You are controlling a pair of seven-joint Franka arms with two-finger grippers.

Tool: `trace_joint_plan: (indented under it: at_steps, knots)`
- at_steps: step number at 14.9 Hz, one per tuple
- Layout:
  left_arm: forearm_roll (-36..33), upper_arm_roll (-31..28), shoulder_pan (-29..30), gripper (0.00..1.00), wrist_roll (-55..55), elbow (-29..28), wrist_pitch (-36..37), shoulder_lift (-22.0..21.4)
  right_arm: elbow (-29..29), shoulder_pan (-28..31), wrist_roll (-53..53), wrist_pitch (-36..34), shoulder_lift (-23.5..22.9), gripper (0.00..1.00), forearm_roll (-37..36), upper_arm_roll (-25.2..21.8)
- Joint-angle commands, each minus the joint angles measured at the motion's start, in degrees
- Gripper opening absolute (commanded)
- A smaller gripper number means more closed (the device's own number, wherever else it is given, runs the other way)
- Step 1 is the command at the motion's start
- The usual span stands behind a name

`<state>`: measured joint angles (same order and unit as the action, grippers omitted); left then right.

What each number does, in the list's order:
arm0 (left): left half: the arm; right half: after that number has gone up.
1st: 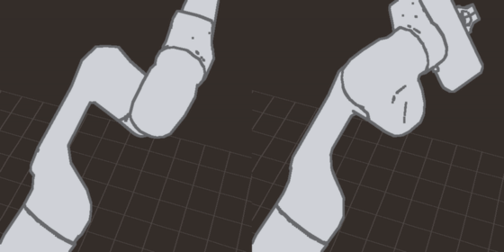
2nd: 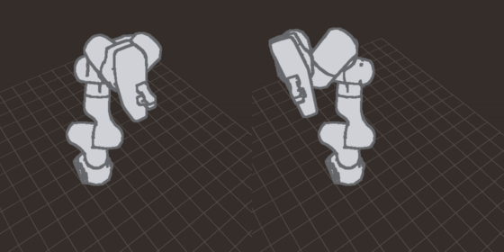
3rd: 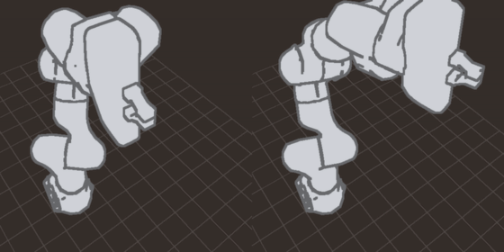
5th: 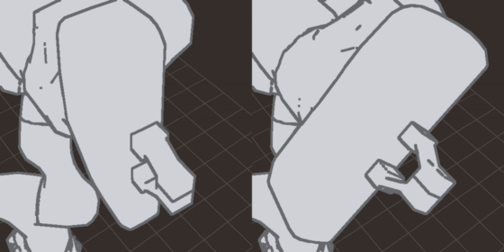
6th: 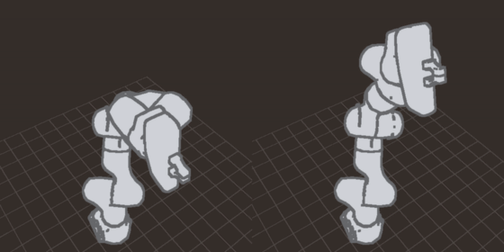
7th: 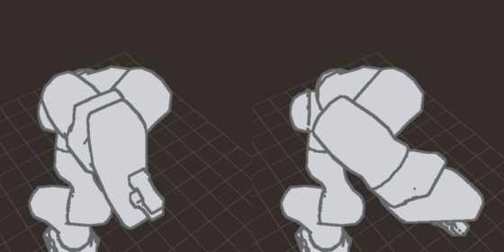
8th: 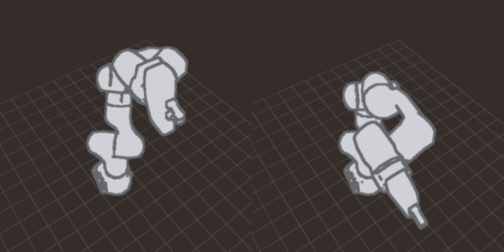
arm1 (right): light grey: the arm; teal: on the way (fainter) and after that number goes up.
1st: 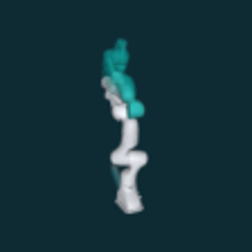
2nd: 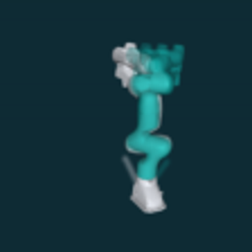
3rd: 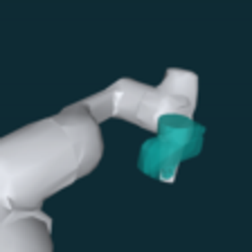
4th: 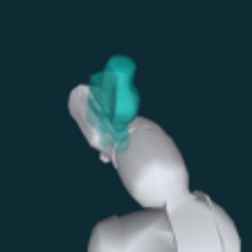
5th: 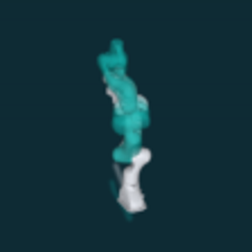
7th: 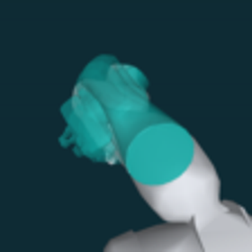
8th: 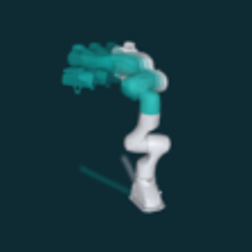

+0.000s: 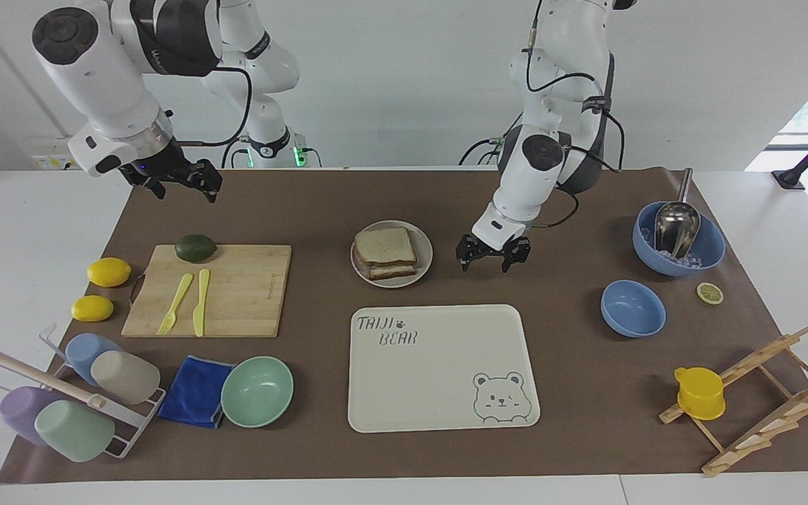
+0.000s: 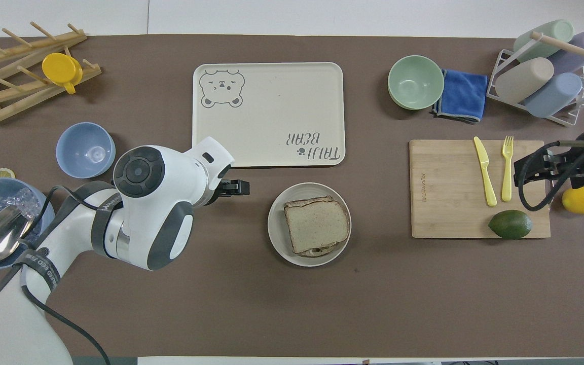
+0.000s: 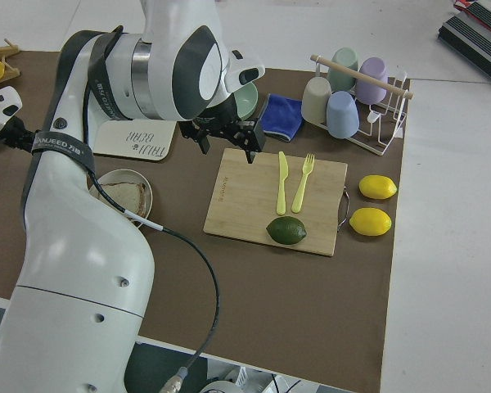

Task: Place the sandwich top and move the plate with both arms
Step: 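Withdraw the right gripper while the left gripper reaches toward the plate, then grasp the rim of the white plate with the left gripper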

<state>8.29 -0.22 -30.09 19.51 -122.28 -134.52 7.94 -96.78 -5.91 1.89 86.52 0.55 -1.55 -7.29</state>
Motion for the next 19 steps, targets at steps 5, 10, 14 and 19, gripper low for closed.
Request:
trace_joint_plan:
  at_steps: [5,10,14,19]
  knots:
    - [1.3,-0.8,-5.8,0.95,-0.3,-2.3,-1.5,-1.0,-0.7,0.3,-9.6,4.2,-0.9,1.00,2.3,-5.1]
    - [1.5,-0.8,-7.1,0.91,-0.5,-2.7,-1.8,-0.6,2.0,-0.4,-3.0,3.4,-1.1,1.00,6.2,-4.3]
    - [3.6,-0.8,-8.7,0.84,-0.4,-2.7,-4.7,1.5,1.8,-0.2,-4.7,3.1,-0.8,1.00,6.3,-4.3]
    - [3.9,-0.7,-9.5,0.79,-0.5,-2.6,-7.1,3.7,1.9,-0.4,-4.1,1.8,-0.8,1.00,6.1,-4.4]
